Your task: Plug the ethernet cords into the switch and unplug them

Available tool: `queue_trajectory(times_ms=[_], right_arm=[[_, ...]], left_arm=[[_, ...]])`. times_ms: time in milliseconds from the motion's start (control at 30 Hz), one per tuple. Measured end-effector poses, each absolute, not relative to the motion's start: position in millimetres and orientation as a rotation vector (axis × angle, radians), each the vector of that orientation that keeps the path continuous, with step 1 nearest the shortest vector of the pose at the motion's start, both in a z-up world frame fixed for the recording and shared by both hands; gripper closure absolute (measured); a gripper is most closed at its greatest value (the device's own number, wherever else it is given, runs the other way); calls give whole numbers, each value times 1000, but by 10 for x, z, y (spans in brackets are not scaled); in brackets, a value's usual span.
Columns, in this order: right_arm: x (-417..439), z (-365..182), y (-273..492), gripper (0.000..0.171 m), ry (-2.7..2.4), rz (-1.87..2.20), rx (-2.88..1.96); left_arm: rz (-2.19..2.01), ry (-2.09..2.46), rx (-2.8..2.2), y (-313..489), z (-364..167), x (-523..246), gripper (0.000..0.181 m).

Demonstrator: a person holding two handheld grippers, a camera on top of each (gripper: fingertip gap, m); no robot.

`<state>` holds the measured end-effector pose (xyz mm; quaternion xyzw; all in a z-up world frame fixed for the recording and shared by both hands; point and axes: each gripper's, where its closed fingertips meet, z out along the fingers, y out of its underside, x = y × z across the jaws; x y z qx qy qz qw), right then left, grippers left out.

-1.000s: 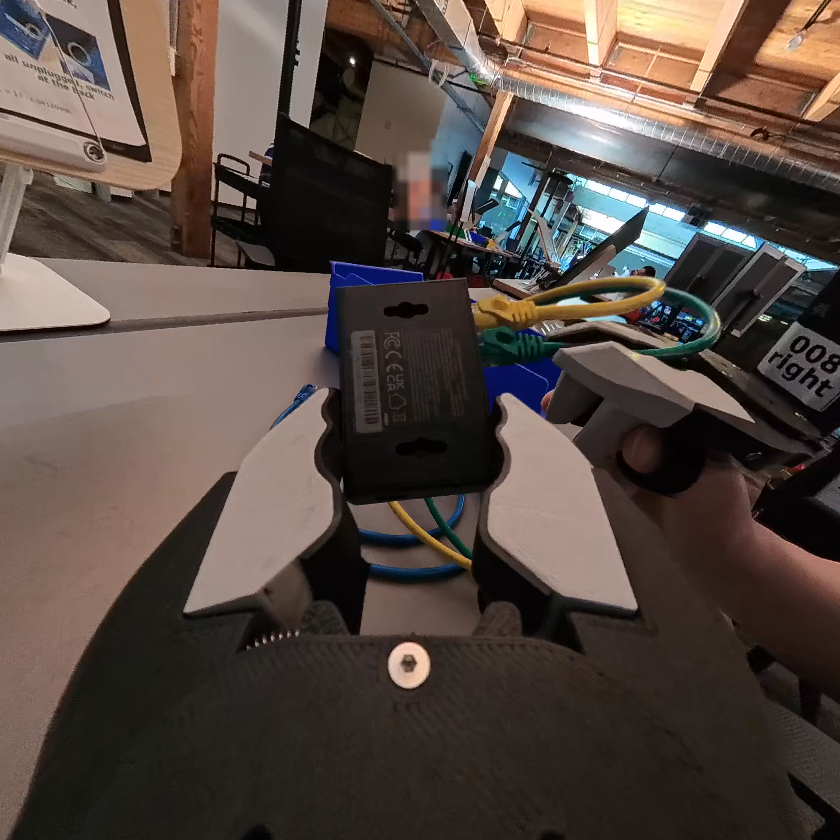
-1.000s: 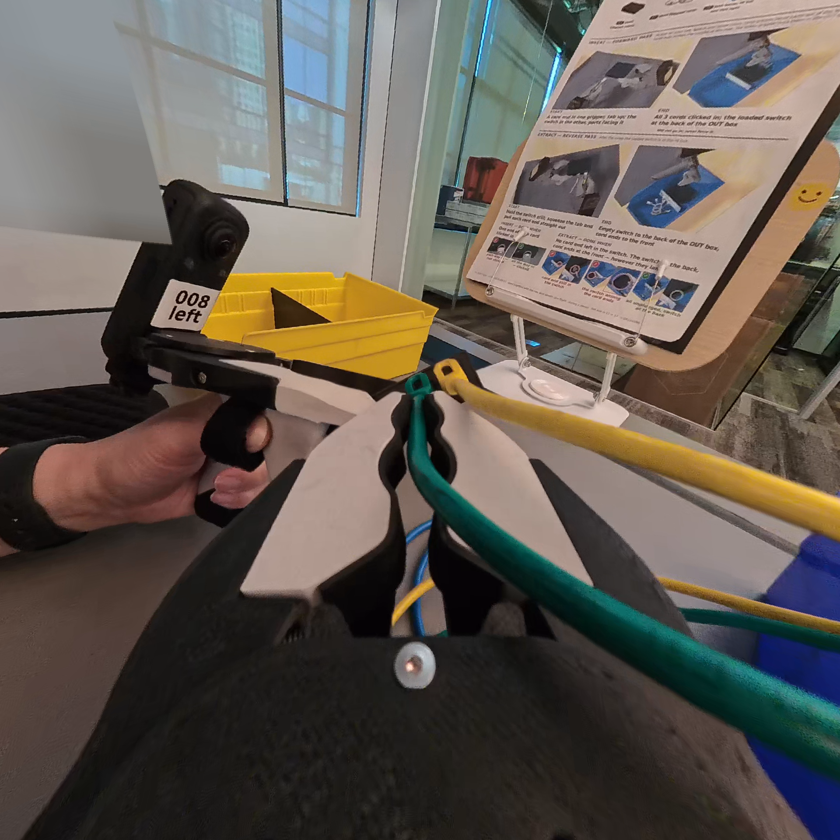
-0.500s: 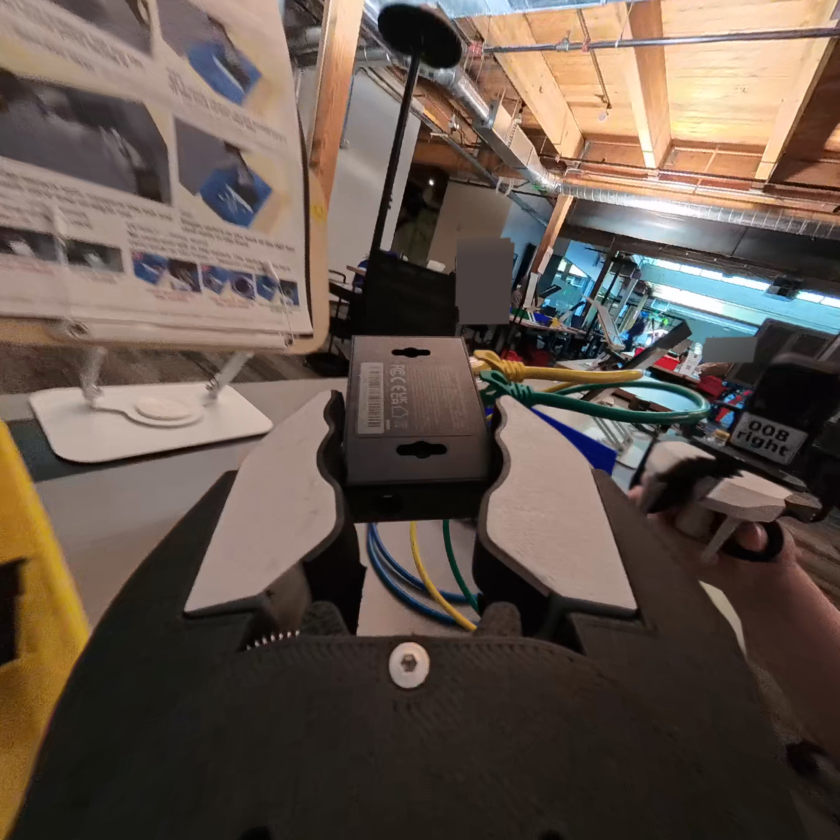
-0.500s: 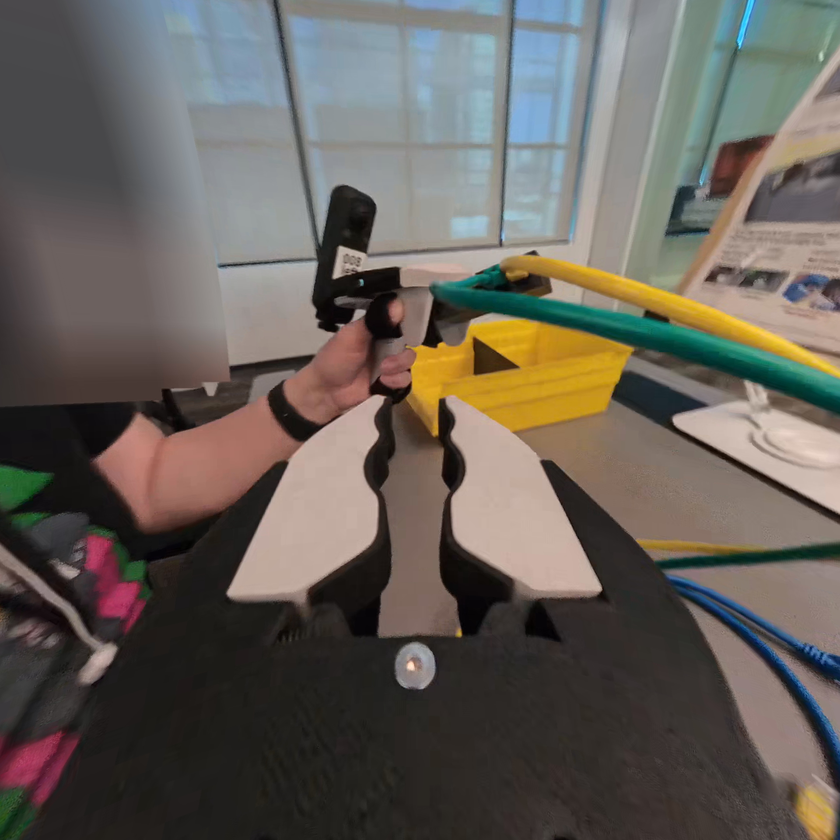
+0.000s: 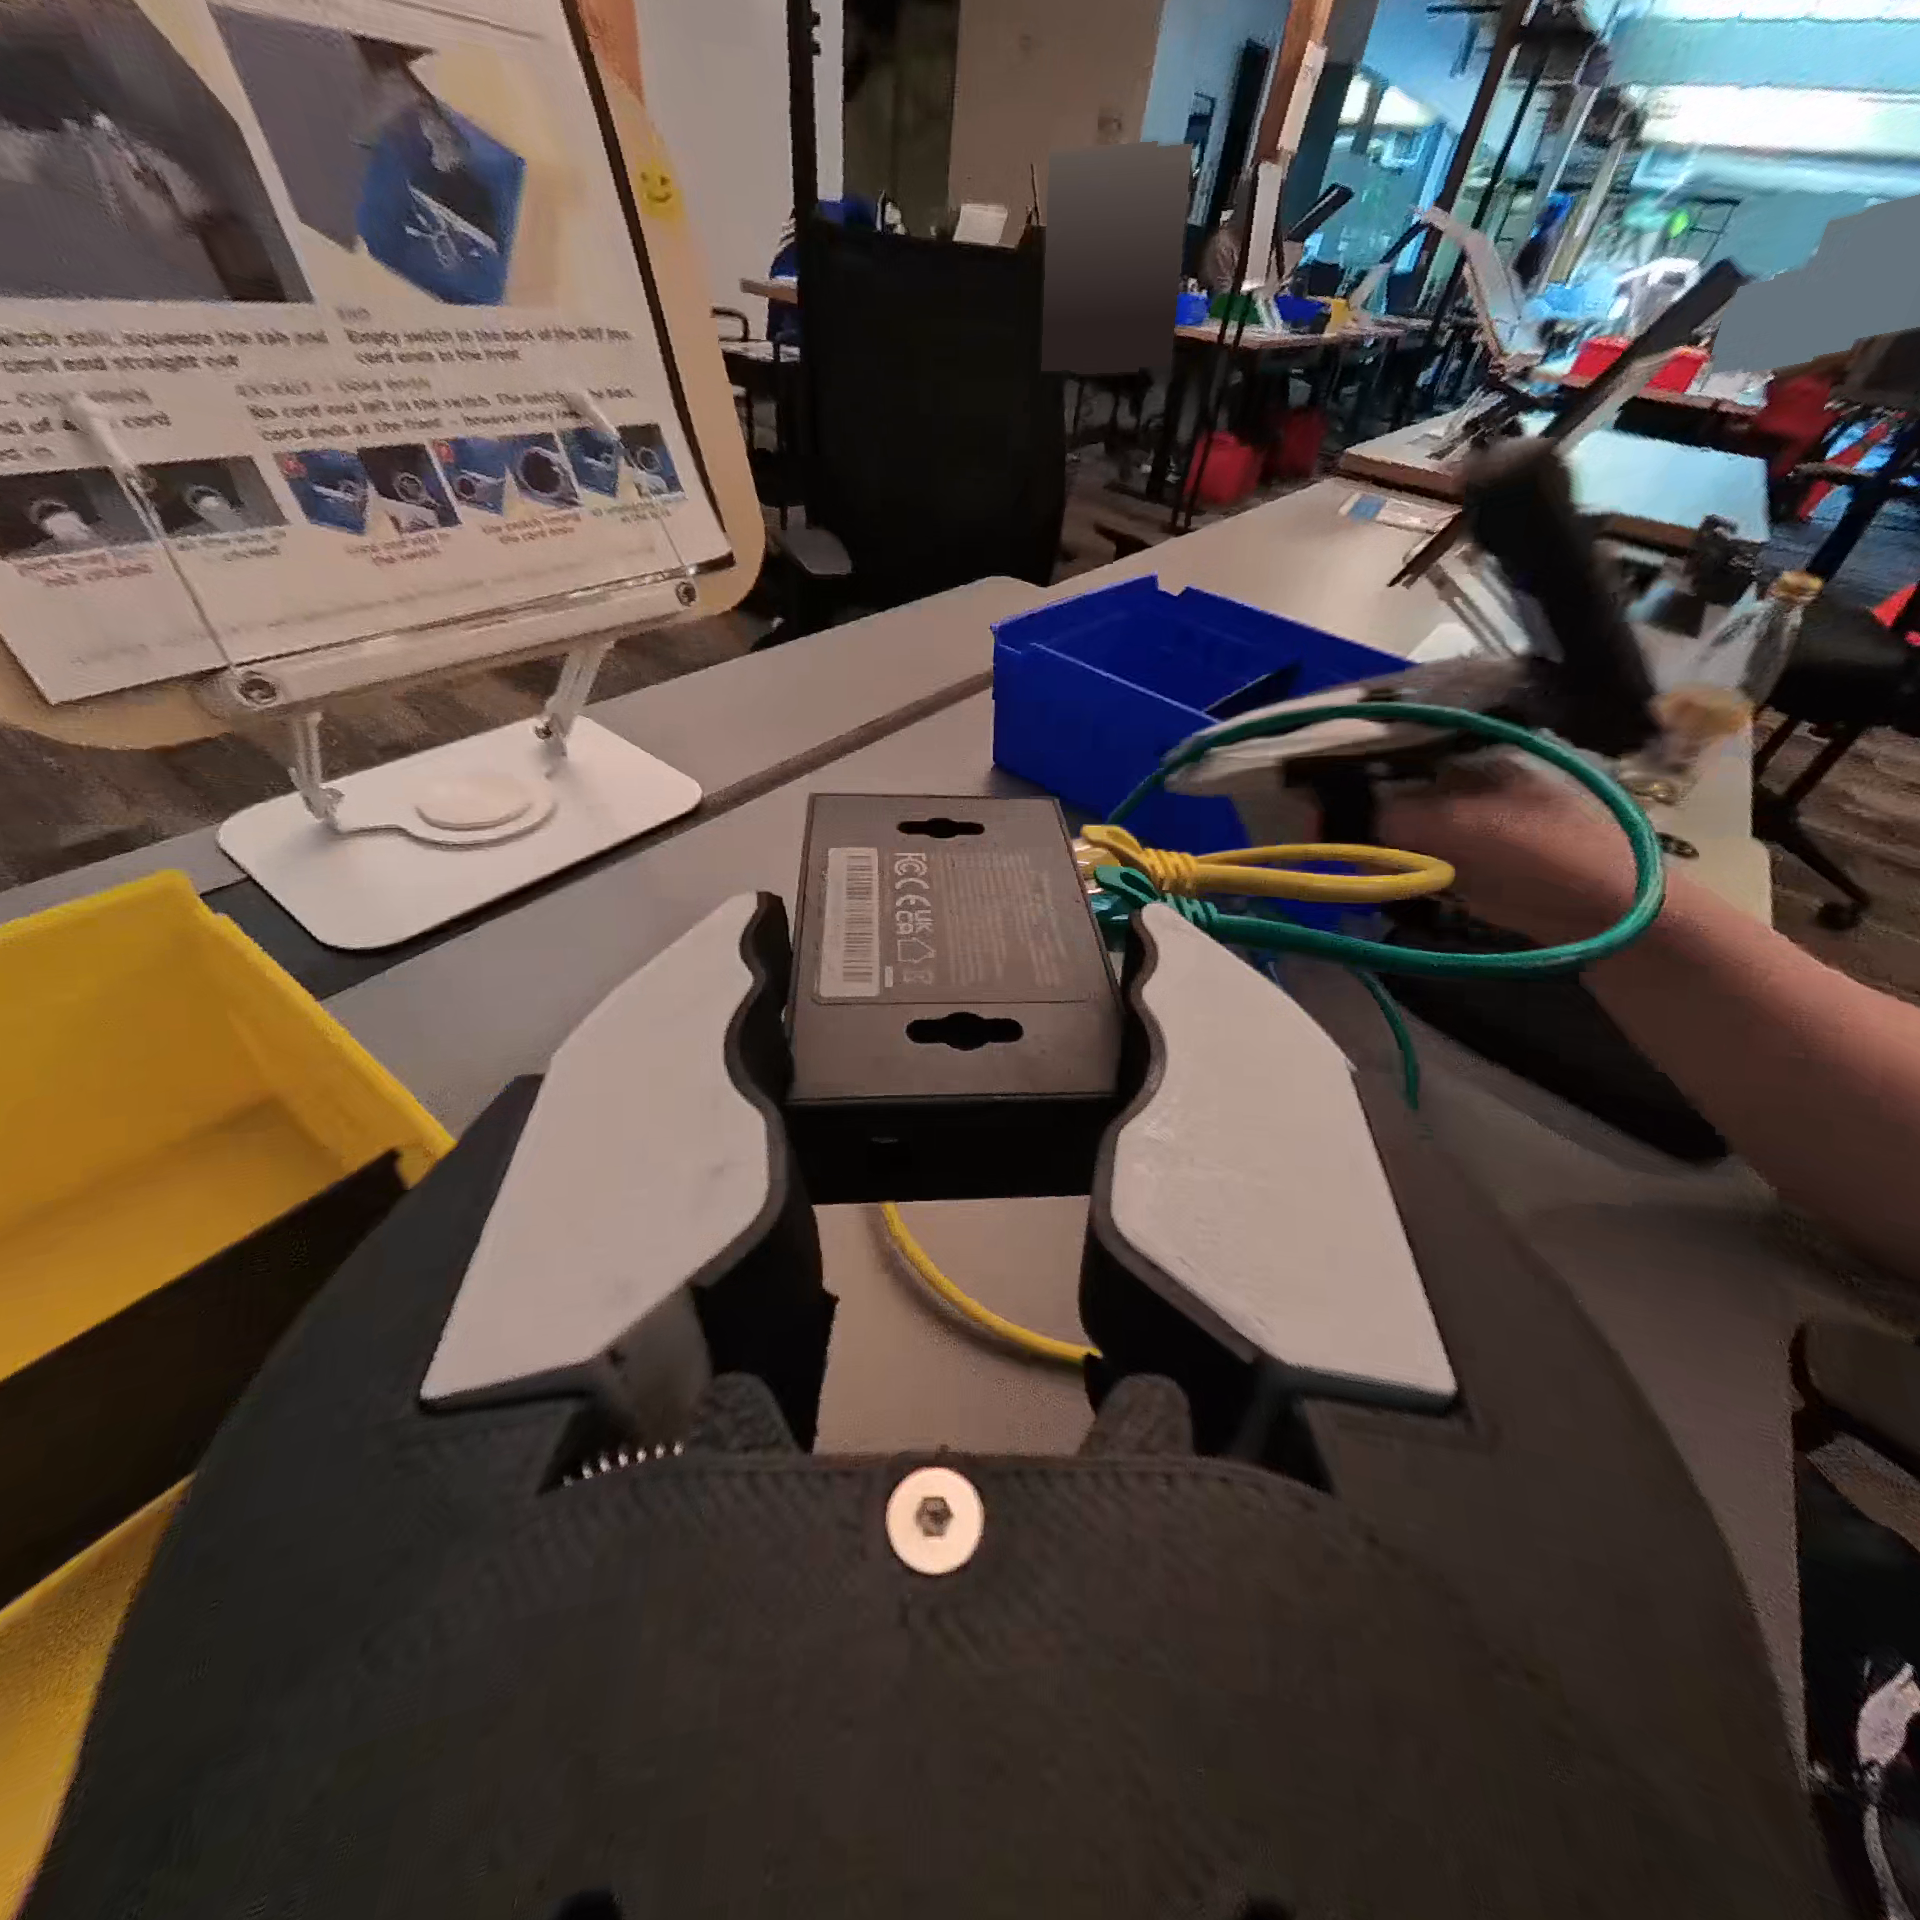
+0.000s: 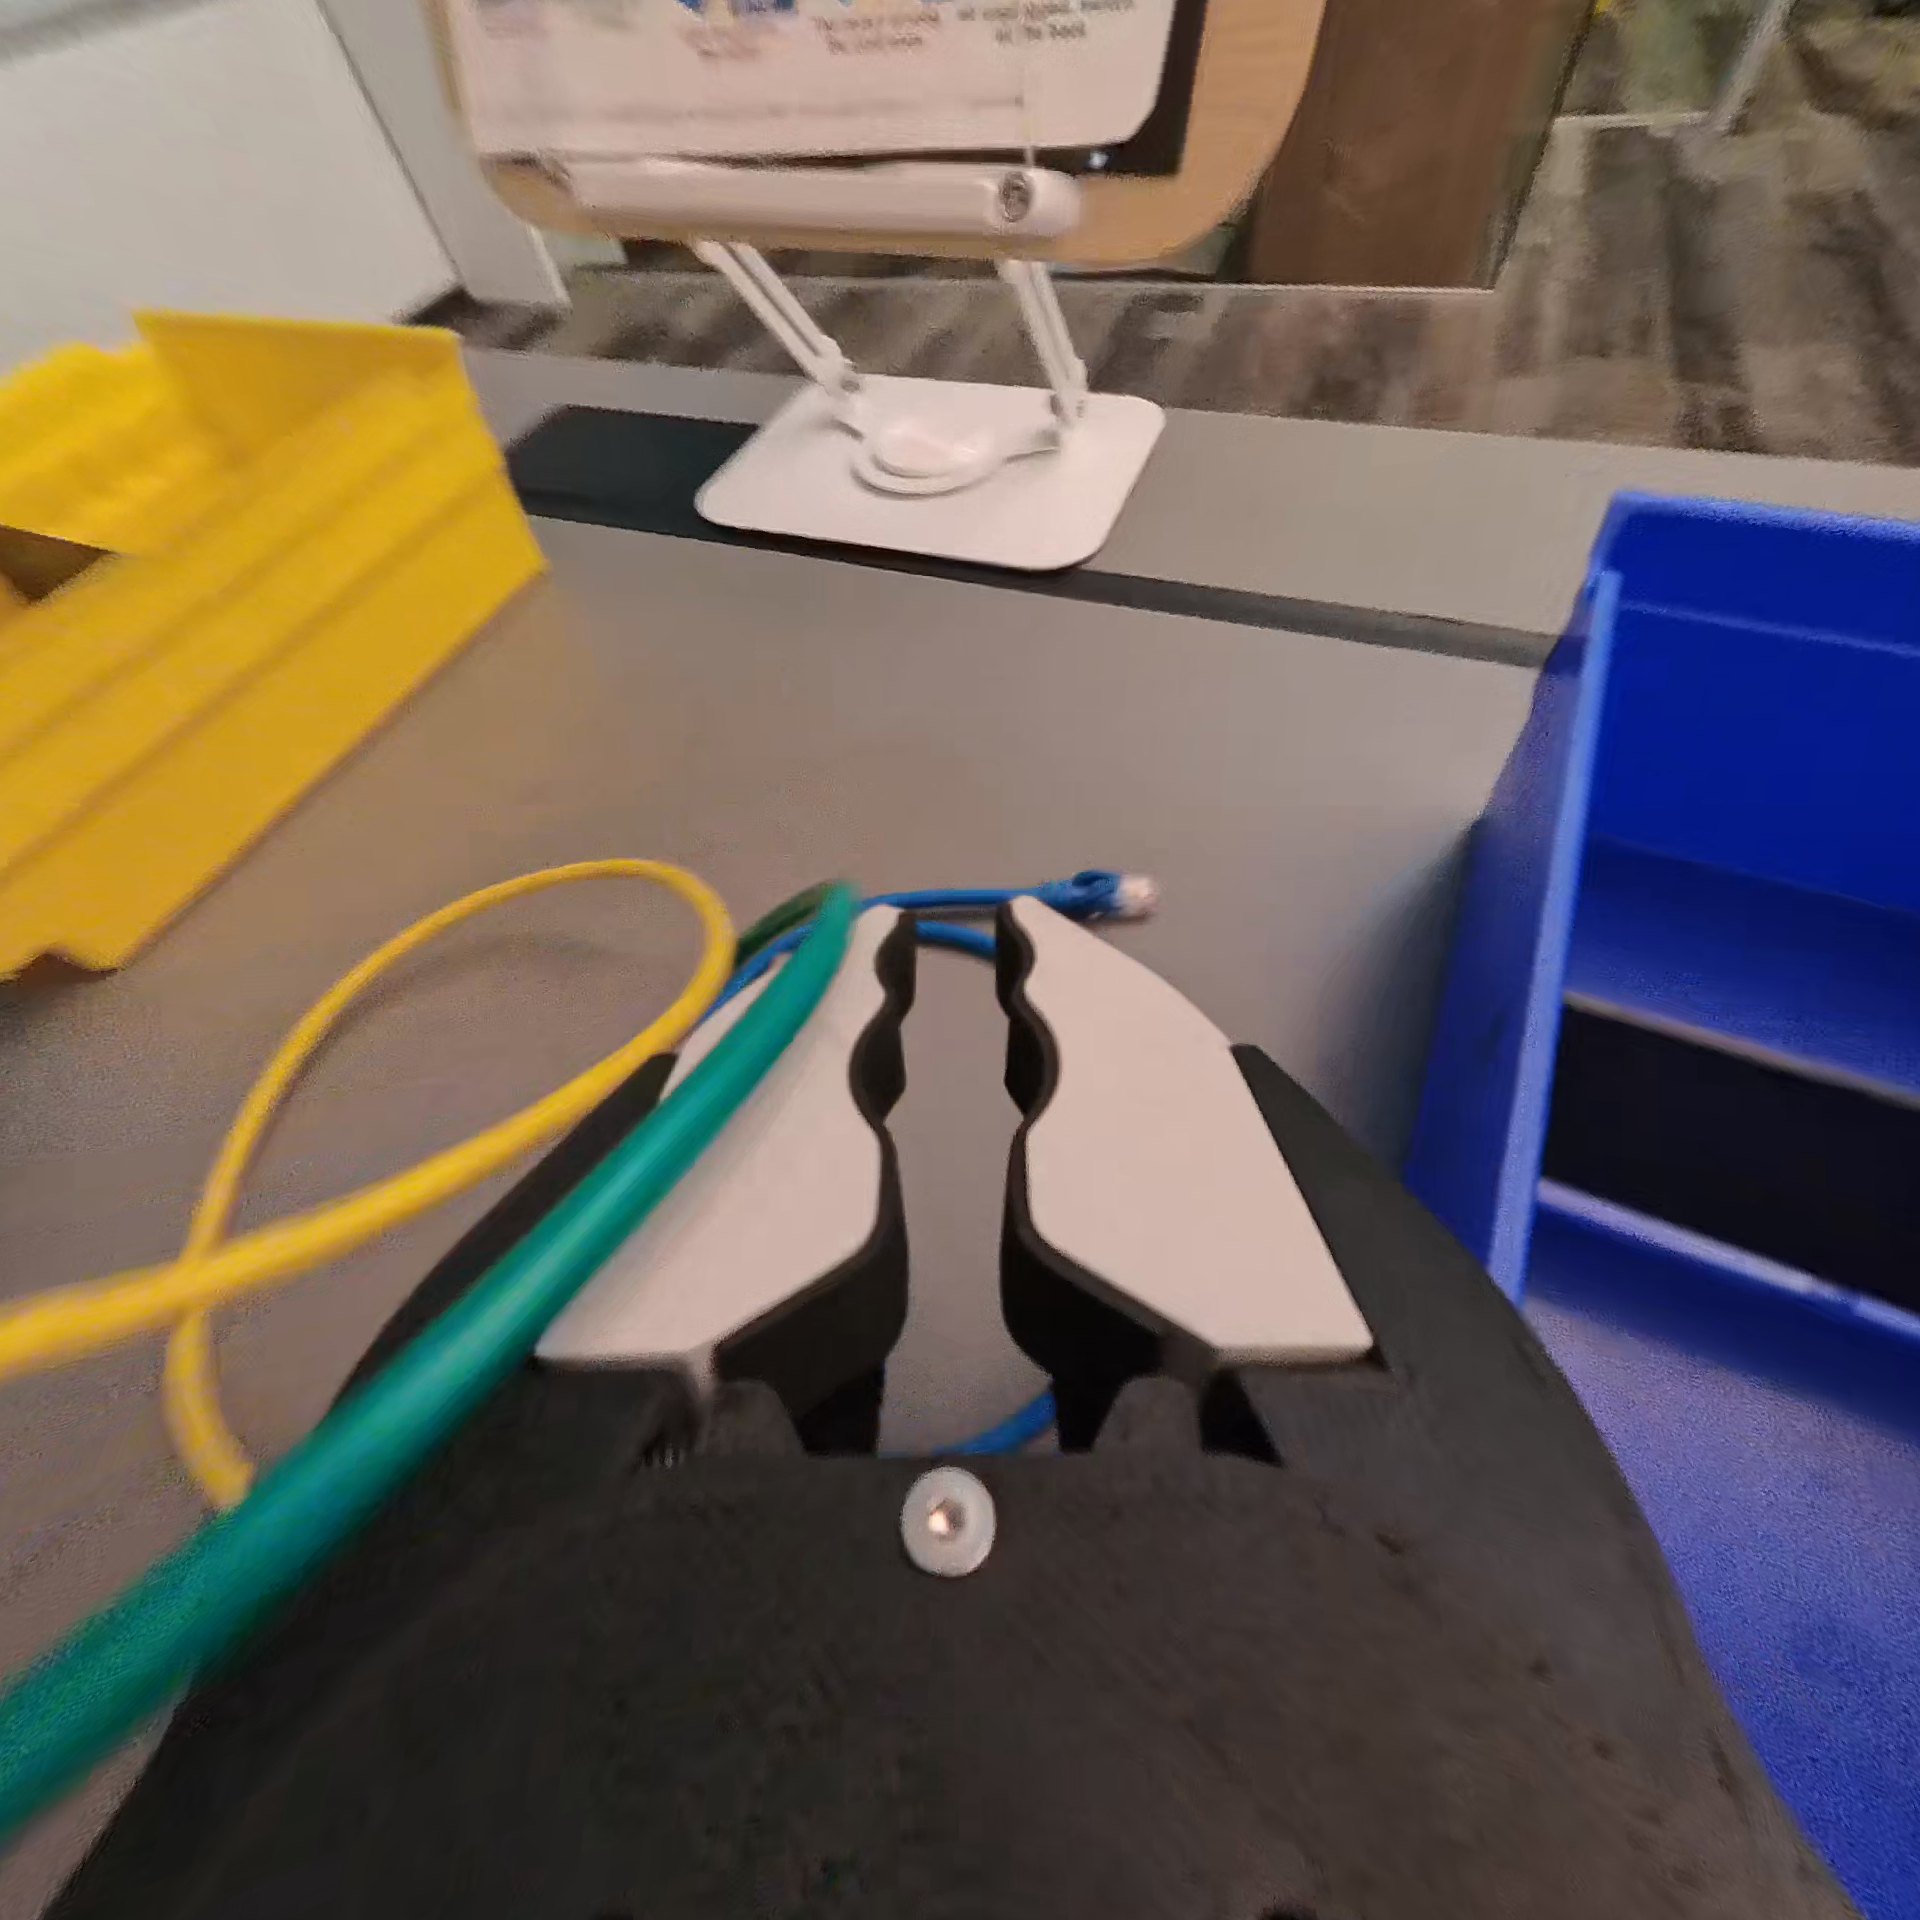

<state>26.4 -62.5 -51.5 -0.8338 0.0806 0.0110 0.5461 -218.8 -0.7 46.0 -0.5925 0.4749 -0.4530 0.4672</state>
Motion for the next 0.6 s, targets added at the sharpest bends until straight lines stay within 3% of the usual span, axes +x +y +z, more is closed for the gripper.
queue_trajectory(times_ms=[300,433,600], right_arm=[[641,-1343,-99,147,468,-40,-2381],[660,-1372,-60,151,581,40,-2391],[593,-1513,-7,134,692,94,-2527]], left_arm=[[-1179,1006,-1272,-12,864,-2768,121],[-1083,1047,-1285,-10,778,-2840,121],[-1132,1090,-1252,-154,719,-2831,120]])
